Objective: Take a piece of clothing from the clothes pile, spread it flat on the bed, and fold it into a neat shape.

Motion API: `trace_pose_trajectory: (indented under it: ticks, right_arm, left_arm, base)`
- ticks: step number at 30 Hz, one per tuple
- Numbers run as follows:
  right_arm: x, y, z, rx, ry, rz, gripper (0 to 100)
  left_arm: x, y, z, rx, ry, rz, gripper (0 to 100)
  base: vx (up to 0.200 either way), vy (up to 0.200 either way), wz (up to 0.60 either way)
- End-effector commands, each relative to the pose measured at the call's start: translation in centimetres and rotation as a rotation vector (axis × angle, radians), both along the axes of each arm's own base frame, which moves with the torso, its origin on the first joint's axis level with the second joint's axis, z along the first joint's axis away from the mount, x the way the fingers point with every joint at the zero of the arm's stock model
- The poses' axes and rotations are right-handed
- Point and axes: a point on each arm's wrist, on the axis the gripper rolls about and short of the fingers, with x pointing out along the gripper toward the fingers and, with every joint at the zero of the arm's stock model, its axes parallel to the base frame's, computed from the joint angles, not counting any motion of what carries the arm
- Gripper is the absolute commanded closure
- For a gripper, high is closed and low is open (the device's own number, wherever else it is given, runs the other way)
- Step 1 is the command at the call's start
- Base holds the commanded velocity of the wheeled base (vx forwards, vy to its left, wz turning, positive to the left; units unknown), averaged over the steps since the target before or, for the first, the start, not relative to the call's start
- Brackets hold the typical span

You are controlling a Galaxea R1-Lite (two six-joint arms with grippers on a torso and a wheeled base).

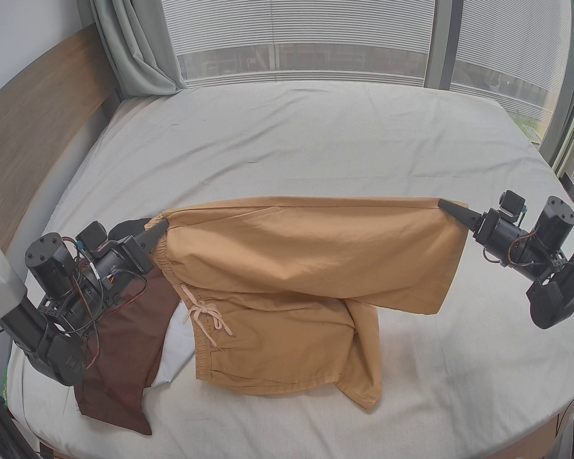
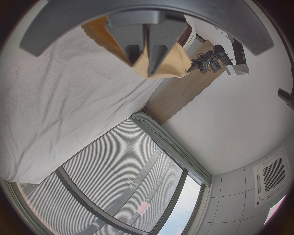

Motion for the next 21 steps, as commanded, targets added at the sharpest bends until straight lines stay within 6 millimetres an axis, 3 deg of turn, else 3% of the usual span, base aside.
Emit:
trace_pose_trajectory:
  ticks: [1,14,21]
  right_arm:
    - [1.4,0.1,-1.0,0.000,0.014,0.001,100]
    - [3.7,0.2,-1.6,-0.001,-0.010,-0.005,100]
    - [5.9,0.2,-2.0,0.004,-0.044,-0.017,100]
  left_arm:
    - [0.9,-0.2,-1.0,0.002,0.025,0.000,100]
    - [3.6,-0.5,-2.6,-0.002,0.037,0.036,100]
    - [5.6,-0.8,-3.8,-0.009,0.037,0.071,100]
  base:
    - [0.000,0.000,0.00]
    - [0.000,0.000,0.00]
    - [0.000,0.000,0.00]
